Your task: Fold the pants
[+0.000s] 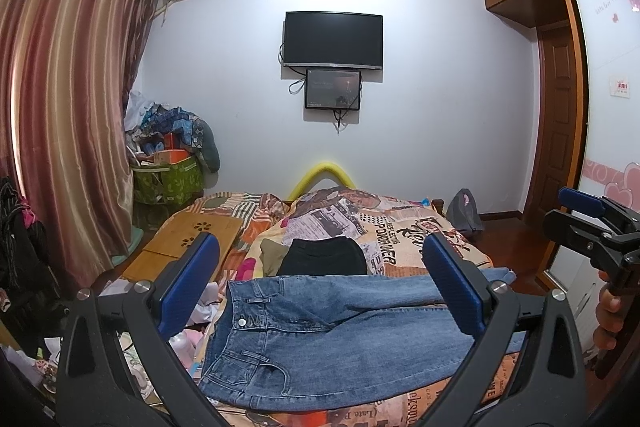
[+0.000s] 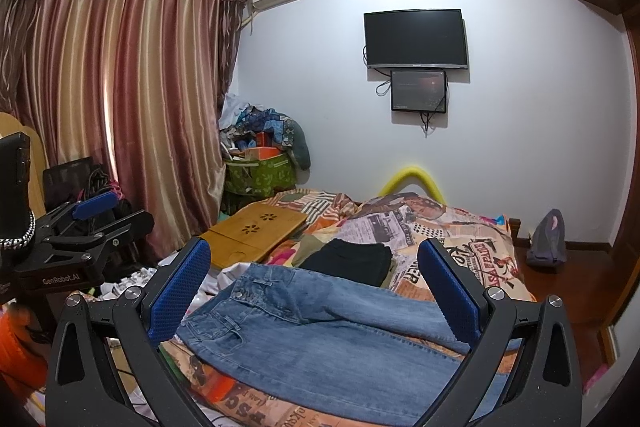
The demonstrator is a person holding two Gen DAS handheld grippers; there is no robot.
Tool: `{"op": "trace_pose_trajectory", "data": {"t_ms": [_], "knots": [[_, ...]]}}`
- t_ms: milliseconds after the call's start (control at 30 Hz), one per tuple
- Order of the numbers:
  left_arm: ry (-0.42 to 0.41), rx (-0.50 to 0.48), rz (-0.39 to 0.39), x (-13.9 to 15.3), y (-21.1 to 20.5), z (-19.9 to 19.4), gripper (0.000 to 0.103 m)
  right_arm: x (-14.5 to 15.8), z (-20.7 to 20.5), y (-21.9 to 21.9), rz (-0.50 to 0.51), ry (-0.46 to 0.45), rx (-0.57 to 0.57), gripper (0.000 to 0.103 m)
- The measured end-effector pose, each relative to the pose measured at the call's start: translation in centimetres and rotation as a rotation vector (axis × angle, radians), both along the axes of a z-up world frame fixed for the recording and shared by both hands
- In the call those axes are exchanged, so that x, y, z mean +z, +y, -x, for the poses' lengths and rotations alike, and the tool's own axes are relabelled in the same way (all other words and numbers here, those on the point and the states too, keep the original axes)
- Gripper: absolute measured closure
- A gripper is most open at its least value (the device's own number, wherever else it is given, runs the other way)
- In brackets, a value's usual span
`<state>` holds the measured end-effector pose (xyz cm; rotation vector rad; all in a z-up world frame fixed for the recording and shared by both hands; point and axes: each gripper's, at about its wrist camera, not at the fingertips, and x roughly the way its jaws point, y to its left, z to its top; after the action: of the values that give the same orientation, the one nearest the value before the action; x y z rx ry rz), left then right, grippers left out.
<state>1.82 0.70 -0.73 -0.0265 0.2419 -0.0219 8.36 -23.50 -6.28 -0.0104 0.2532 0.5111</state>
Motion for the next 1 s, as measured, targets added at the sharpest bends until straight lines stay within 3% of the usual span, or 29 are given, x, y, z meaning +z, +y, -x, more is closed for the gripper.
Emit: {"op": "trace_pose_trajectory", "data": {"t_ms": [500, 667, 867, 1000], "knots": [[0.027, -0.014, -0.001, -0.6, 0.3, -1.9, 0.000, -0.4, -1.1, -0.4, -0.010, 0.028, -0.004, 0.000], [0.055, -0.015, -0.003, -1.8, 0.8, -4.0, 0.000, -1.7, -2.8, -0.7, 0.029, 0.037, -0.036, 0.000], [0.135, -0.004, 0.003, -4.2, 2.5, -9.3, 0.000, -4.3, -6.1, -1.8, 0.139, 0.059, -0.115, 0.000], [0.188, 0.049, -0.019, -6.5, 4.1, -13.5, 0.000, -6.9, -9.5, -3.7, 0.156, 0.151, -0.150, 0.000]]}}
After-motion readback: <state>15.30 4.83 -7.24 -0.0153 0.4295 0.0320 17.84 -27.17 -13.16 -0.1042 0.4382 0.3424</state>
